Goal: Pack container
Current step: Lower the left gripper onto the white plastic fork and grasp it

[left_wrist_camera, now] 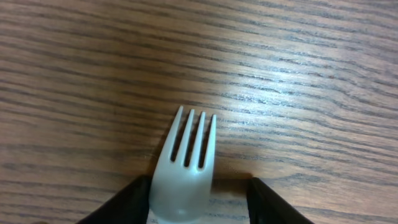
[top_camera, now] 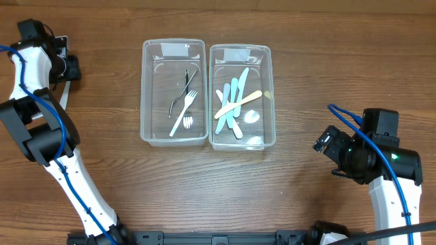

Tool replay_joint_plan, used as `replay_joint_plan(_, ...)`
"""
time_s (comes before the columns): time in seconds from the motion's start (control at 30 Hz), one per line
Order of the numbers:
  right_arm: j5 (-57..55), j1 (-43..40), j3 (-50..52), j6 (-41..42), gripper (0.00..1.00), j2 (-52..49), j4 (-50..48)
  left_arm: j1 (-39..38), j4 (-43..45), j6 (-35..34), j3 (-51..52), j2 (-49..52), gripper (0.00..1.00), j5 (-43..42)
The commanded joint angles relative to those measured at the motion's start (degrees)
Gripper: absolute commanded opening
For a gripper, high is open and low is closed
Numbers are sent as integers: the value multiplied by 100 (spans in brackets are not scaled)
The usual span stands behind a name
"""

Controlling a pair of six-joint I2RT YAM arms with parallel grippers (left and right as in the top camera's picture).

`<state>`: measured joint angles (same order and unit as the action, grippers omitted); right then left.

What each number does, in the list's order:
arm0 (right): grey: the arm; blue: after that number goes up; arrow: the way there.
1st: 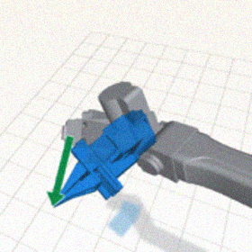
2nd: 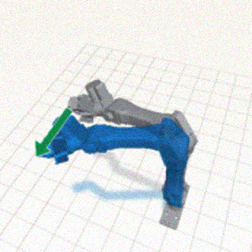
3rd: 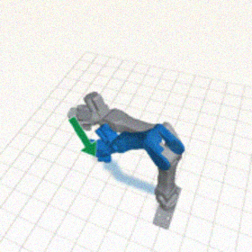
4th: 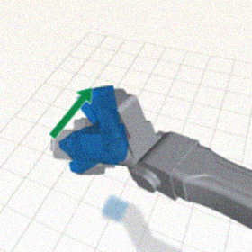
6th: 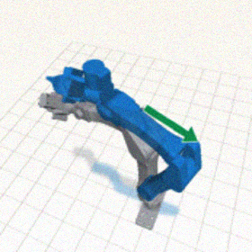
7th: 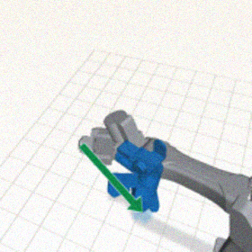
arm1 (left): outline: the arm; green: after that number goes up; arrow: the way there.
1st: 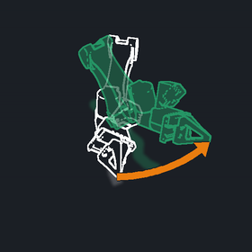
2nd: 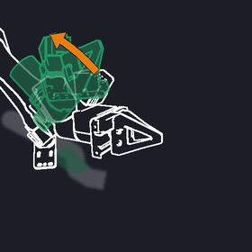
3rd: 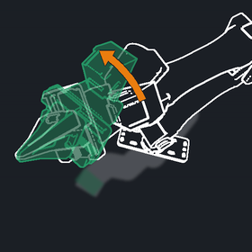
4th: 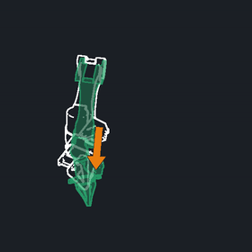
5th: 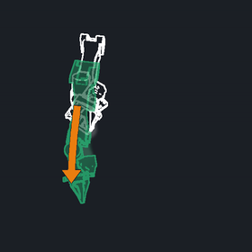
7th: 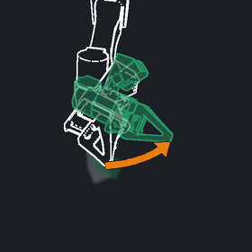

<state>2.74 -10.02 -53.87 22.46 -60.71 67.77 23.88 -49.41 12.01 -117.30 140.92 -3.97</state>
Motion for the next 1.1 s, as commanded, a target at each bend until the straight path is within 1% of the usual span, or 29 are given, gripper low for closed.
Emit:
replay_joint_plan(0.0, -7, 15, -9, -17, 100, 20, -15, -17, -160, -35, 127, 225, 45, -39)
replay_joint_plan(0.17, -7, 15, -9, -20, 100, 20, -17, -17, -175, 74, 127, 225, 42, 11)
replay_joint_plan(0.33, -7, 15, -9, -20, 100, 20, -7, -17, -149, 155, 127, 225, 32, 15)
replay_joint_plan(0.43, -7, 15, -9, -20, 100, 20, -7, -17, -125, 197, 127, 225, 24, 136)
replay_joint_plan(0.63, -7, 15, -9, -20, 100, 20, -7, -20, -127, 216, 127, 225, 19, 205)
replay_joint_plan(0.8, -7, 15, -9, -20, 100, 20, -9, -31, -131, 214, 127, 221, 9, 205)
replay_joint_plan(0.93, -7, 15, -9, -20, 100, 20, -9, -68, -160, 210, 125, 140, 4, 205)
replay_joint_plan(1.07, -7, 15, -9, -20, 100, 20, -9, -181, -160, 146, 125, -197, 4, 227)
